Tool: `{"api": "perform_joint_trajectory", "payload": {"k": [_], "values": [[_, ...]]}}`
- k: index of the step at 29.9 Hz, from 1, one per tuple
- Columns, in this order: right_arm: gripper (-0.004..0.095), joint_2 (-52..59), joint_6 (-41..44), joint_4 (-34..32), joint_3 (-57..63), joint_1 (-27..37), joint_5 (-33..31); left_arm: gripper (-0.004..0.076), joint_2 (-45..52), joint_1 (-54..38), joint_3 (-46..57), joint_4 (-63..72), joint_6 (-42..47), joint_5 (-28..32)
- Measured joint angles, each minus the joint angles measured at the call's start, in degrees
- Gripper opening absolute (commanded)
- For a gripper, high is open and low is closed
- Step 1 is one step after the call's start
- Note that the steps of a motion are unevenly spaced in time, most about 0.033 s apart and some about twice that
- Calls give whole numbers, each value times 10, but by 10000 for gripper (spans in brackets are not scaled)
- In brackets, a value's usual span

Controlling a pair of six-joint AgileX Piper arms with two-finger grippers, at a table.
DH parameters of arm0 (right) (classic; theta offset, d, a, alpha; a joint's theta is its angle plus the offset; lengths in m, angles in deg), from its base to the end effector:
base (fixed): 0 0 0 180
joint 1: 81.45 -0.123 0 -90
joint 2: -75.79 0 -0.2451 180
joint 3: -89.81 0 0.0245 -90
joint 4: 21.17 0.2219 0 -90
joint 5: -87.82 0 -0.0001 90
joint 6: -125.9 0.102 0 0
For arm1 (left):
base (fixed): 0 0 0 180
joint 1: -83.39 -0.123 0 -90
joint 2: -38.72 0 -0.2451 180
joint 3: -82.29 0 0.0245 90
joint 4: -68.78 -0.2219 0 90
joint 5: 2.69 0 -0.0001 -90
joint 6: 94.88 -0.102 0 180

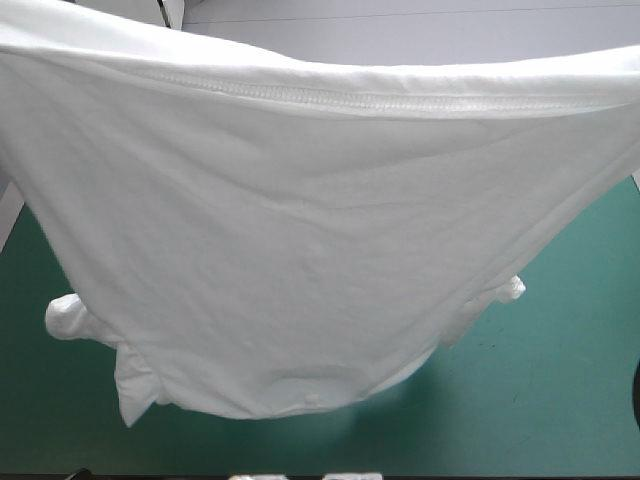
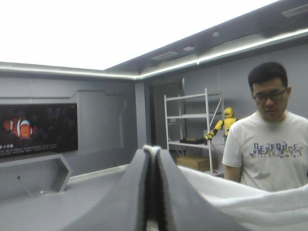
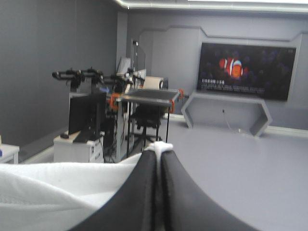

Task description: Fold the cloth

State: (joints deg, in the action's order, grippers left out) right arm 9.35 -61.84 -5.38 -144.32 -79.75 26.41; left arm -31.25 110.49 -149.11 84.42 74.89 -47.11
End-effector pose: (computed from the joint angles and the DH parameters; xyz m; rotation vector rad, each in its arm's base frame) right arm 0.0208 0.0238 0.5989 -0.1894 1.2662 0.1272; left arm 0.0374 -0.0408 0.6185 0.4147 1.0248 -0.5439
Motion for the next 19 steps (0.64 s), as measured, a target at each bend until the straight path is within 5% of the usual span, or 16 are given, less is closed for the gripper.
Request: {"api": "perform_joint_trajectory", "payload": {"k": [13, 19], "values": [[-15, -58, 23, 24, -87, -1, -35, -10, -26, 0, -27, -13, -25, 10], [-15, -143, 24, 24, -87, -1, -10, -10, -109, 0, -27, -131, 30, 76]]}}
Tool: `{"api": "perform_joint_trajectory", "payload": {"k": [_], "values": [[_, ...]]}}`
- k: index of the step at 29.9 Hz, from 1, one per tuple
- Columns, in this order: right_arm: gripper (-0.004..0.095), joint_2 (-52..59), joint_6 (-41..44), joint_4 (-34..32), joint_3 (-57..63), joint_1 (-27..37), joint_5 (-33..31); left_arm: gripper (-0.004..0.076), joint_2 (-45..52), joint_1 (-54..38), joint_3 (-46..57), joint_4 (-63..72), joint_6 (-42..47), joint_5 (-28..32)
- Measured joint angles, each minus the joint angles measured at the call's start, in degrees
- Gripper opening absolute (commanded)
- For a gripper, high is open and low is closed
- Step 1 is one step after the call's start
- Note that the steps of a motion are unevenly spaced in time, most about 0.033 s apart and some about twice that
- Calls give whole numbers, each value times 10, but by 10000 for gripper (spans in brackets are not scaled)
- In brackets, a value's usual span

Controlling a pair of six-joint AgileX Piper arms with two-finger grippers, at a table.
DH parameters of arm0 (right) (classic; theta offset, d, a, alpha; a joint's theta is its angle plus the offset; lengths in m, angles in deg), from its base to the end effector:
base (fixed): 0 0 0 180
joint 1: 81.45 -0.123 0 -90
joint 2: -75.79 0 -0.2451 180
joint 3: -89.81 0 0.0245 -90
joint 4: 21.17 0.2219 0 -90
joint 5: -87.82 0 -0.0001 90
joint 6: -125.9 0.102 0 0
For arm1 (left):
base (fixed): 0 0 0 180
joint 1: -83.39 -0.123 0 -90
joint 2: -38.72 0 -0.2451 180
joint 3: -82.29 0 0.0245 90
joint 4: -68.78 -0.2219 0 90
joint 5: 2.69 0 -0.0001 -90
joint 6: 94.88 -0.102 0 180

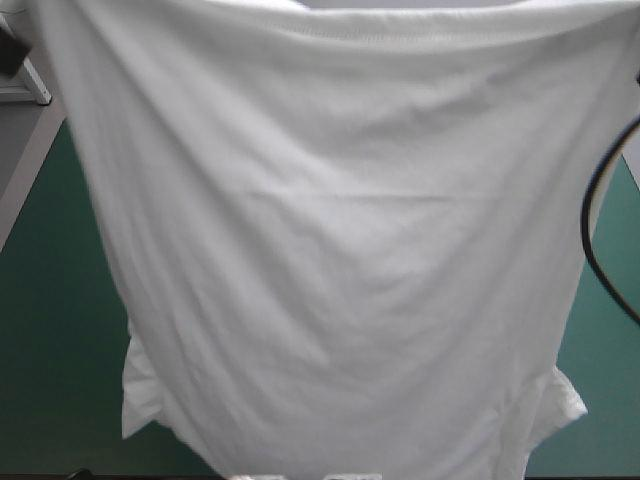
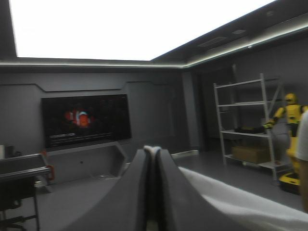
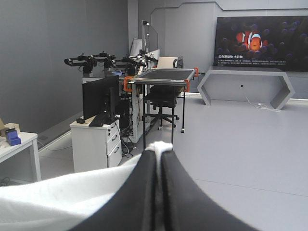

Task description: Fold the cloth

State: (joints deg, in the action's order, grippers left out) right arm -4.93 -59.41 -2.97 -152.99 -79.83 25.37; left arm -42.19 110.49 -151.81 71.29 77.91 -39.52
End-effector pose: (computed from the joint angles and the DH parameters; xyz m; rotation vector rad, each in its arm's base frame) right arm 0.1025 0.0254 0.6019 -0.1749 1.3813 0.2187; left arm 0.1153 -0.0620 0.6193 0.3334 1.0663 -0.3565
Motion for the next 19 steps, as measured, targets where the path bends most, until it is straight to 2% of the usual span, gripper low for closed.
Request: {"api": "perform_joint_trajectory", "payload": {"k": [3, 8, 15, 19], "values": [[-15, -50, -7, -1, 3, 0, 64, -10, -53, 0, 3, -71, 27, 74], [-15, -135, -49, 4, 5, 0, 228, -10, -128, -4, 5, -154, 72, 193], [-15, -202, -122, 0, 8, -1, 401, -10, -224, -89, -33, -159, 154, 285], [-15, -219, -132, 4, 8, -1, 442, -10, -275, -123, -71, -159, 193, 330]]}}
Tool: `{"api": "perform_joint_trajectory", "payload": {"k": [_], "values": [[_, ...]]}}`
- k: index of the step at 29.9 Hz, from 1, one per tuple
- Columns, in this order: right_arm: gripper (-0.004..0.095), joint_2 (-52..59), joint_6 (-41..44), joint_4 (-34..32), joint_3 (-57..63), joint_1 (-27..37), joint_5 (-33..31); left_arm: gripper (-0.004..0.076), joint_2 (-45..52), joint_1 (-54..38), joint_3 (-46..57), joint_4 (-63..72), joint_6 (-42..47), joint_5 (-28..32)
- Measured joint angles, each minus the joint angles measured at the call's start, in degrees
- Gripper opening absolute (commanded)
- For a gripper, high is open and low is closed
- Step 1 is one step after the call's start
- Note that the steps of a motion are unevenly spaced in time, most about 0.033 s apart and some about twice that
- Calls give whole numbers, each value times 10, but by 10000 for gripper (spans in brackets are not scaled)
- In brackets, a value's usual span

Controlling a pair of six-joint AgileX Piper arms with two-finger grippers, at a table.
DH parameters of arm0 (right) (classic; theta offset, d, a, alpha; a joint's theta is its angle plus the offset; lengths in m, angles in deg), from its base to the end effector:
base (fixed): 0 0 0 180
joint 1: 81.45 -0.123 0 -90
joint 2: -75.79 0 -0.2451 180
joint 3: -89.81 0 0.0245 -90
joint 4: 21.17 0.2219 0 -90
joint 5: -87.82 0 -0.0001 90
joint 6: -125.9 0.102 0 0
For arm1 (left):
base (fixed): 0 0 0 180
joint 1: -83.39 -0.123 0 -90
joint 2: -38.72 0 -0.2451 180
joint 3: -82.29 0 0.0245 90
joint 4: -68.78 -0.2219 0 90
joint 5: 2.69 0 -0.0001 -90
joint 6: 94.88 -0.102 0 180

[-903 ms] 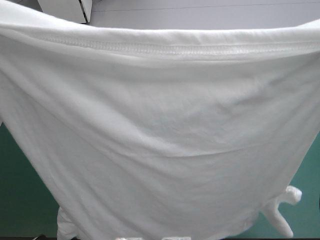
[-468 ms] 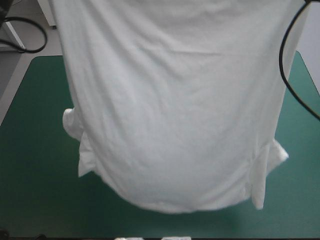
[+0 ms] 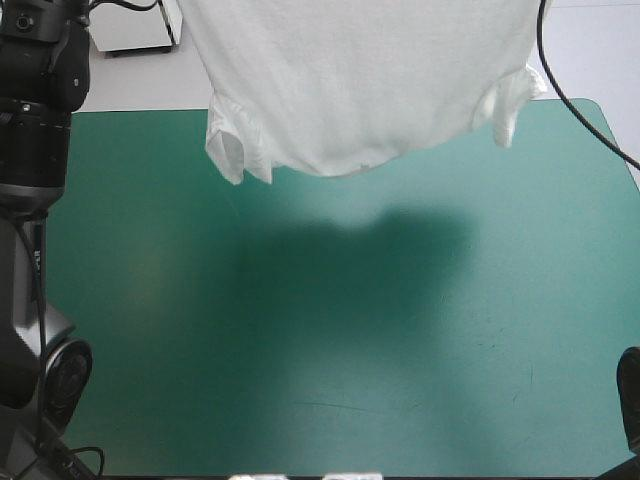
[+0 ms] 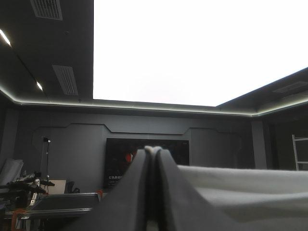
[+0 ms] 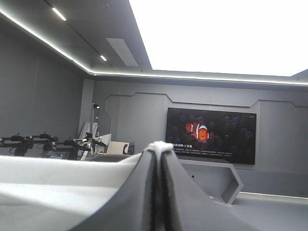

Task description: Fold the cloth

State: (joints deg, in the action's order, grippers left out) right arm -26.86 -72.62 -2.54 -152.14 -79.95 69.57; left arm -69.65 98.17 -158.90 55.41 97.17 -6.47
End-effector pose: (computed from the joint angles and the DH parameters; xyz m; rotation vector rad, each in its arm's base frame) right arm 0.2661 0.0033 0.6000 -0.0850 1.0128 0.0147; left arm 0.2929 -0.0756 0.5887 0.1102 0.8827 -0.2130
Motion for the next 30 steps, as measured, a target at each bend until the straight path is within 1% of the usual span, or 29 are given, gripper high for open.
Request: {"api": "perform_joint_trajectory", "payload": {"k": [2, 4, 8, 10, 14, 16, 19, 21, 24, 26, 28, 30], "values": [[-15, -9, -1, 0, 0, 0, -8, -10, -19, -1, -13, 0, 7, -2], [-15, -23, 6, 0, 0, 0, -36, -10, -38, -3, -17, -1, 10, -21], [-15, -73, 26, 0, -1, 0, -150, -10, -89, -6, -18, -3, 11, -99], [-15, -109, 40, -1, -1, 0, -197, -10, -124, -7, -18, -3, 11, -137], [-12, -206, 79, -36, 1, 0, -250, -10, -211, -7, -17, 11, 15, -194], [-13, -244, 101, -67, 2, 0, -267, -10, -244, -7, -14, 30, 15, -214], [-13, -292, 158, -125, 4, -1, -296, -10, -286, -7, -12, 46, 15, -239], [-12, -312, 182, -145, 5, -1, -309, -10, -299, -7, -12, 51, 15, -259], [-12, -326, 197, -152, 14, -2, -322, -10, -307, -6, -11, 53, 12, -302], [-11, -323, 198, -154, 32, -3, -322, -10, -307, -5, -11, 51, 1, -312], [-11, -308, 193, -154, 72, -4, -318, -10, -307, -4, -11, 51, -9, -323], [-11, -283, 179, -156, 138, -5, -303, -10, -305, -3, -10, 51, -12, -344]]}}
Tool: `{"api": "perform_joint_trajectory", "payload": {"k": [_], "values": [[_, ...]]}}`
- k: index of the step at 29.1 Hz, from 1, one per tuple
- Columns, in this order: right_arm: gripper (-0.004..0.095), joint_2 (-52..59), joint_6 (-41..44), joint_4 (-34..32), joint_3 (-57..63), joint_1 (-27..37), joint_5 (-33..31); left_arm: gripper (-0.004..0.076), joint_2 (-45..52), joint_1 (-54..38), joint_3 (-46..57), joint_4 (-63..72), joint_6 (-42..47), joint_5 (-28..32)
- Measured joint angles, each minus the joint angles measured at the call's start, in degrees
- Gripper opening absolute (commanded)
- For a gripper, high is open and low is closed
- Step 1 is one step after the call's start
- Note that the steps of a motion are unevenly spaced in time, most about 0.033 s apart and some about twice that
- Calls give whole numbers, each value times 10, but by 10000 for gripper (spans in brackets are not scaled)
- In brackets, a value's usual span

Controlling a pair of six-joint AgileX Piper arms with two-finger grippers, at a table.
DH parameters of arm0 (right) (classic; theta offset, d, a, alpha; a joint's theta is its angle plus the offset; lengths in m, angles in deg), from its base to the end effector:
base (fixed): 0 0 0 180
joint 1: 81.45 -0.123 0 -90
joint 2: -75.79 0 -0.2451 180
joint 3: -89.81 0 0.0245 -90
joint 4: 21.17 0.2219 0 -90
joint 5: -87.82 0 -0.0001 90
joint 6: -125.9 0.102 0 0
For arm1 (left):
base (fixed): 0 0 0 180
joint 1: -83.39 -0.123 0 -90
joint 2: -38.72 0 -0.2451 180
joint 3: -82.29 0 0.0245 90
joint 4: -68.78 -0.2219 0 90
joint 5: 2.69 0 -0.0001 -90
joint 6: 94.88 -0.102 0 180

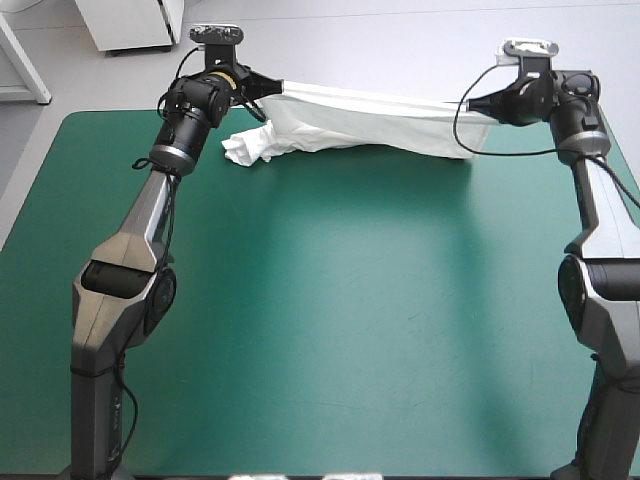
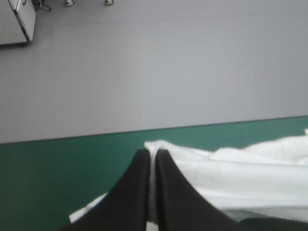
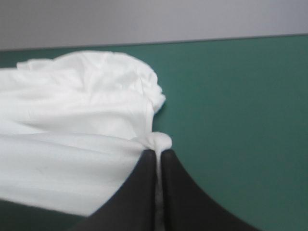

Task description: Fold the cloth

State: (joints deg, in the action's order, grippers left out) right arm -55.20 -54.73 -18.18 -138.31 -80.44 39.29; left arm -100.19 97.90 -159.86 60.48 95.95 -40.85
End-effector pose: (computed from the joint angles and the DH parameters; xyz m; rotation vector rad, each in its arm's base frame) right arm 0.4543 -0.0040 0.2924 0.0270 2.2923 0.0479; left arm 0.4742 -0.1133 0.3163 0.1211 1.9972 -0.1214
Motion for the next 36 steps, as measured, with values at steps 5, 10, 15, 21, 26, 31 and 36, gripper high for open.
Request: {"api": "perform_joint_trajectory", "payload": {"k": [5, 10, 15, 21, 26, 31, 36], "values": [[-13, 137, -21, -30, 288, -16, 131, -10, 37, 3, 92, 1, -3, -15], [-12, 276, -19, -23, 519, -19, 236, -10, 175, 3, 347, 1, -1, 117], [-13, 358, -13, -11, 618, -19, 238, -10, 337, 3, 602, 6, 4, 212], [-12, 420, -7, -7, 708, -20, 209, -10, 491, 11, 825, 35, 19, 219], [-12, 486, -6, 16, 778, -20, 185, -10, 609, 38, 924, 46, 34, 189], [-12, 559, -4, 29, 843, -20, 148, -10, 672, 76, 973, 46, 59, 126], [-12, 656, -4, 34, 895, -20, 89, -10, 735, 124, 1017, 46, 109, 58]]}}
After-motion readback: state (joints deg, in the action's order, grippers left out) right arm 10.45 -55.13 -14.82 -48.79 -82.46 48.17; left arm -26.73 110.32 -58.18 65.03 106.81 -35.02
